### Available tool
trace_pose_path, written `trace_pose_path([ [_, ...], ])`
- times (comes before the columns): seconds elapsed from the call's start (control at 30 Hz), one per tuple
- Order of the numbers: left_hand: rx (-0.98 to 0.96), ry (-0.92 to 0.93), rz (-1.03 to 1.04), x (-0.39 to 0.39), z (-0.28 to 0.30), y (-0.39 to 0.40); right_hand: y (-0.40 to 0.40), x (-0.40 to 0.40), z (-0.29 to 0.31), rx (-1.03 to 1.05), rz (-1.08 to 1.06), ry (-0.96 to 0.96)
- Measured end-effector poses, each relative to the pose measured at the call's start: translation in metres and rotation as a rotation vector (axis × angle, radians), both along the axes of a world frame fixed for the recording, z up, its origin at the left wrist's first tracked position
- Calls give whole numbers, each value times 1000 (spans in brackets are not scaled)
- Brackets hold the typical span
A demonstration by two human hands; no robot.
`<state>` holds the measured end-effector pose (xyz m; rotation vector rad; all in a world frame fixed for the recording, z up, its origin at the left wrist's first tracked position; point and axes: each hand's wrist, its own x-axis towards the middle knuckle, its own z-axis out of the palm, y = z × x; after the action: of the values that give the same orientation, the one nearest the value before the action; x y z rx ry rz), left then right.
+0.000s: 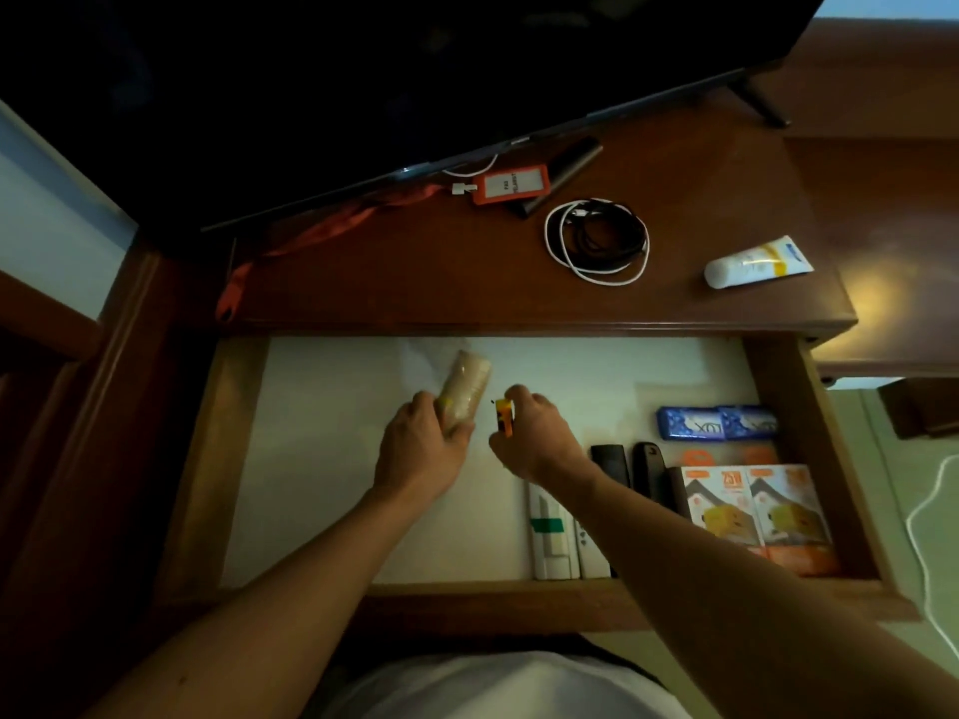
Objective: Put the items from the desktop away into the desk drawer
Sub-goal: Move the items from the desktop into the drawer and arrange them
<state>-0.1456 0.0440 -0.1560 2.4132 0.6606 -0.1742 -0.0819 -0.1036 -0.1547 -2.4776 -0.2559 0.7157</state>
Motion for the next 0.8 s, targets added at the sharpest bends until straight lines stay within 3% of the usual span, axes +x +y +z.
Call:
trace_pose_path([
  [0.13,-168,217,28,-19,-24,-10,-11,-19,-18,-91,61,109],
  [0.3,-327,317,8,-31,-38,-18,-23,-27,-22,-228,205,110],
  [0.8,-396,447,-189,-29,-36,-24,-32,-33,-43,-402,519,-12],
])
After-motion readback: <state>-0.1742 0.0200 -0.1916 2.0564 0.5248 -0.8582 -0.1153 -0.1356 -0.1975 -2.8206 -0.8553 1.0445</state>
